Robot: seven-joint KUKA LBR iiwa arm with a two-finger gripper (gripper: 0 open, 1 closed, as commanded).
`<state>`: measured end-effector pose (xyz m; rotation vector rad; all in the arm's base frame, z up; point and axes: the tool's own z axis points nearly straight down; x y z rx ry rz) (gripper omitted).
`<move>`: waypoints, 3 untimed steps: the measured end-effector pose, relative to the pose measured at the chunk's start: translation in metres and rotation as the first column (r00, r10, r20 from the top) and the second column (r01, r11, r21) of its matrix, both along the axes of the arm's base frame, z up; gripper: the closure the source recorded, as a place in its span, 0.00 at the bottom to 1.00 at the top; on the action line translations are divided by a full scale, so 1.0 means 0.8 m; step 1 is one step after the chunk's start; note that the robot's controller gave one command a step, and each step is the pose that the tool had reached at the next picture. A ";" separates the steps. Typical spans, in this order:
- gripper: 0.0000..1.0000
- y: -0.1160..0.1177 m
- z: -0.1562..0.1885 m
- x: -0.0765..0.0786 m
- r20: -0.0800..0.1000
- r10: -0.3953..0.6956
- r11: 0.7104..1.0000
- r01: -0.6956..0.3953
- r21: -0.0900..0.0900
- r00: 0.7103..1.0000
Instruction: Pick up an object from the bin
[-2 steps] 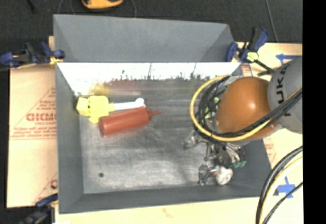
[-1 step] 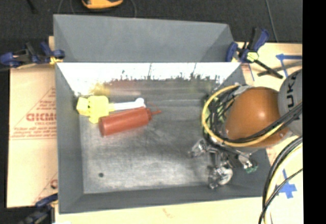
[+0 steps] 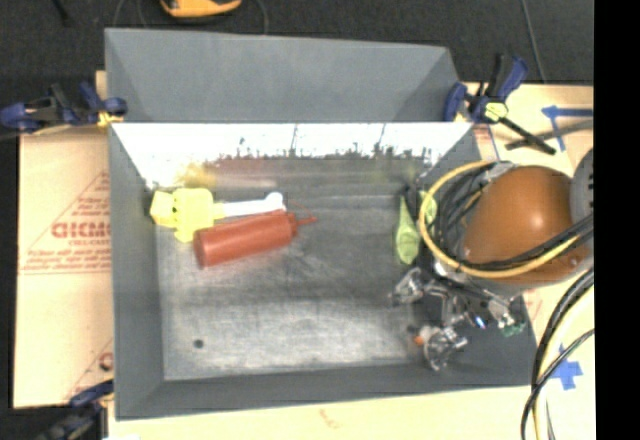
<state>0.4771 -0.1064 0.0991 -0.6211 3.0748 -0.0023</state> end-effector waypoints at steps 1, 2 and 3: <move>0.00 -0.028 0.002 0.001 -0.001 0.189 0.982 -0.189 -0.001 0.982; 1.00 -0.038 -0.028 0.011 -0.029 -0.422 0.907 0.422 -0.012 0.906; 1.00 -0.038 -0.030 0.014 -0.035 -0.457 0.890 0.456 -0.014 0.889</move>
Offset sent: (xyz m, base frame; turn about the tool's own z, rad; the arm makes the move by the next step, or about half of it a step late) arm 0.0161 -0.0266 -0.0291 0.4748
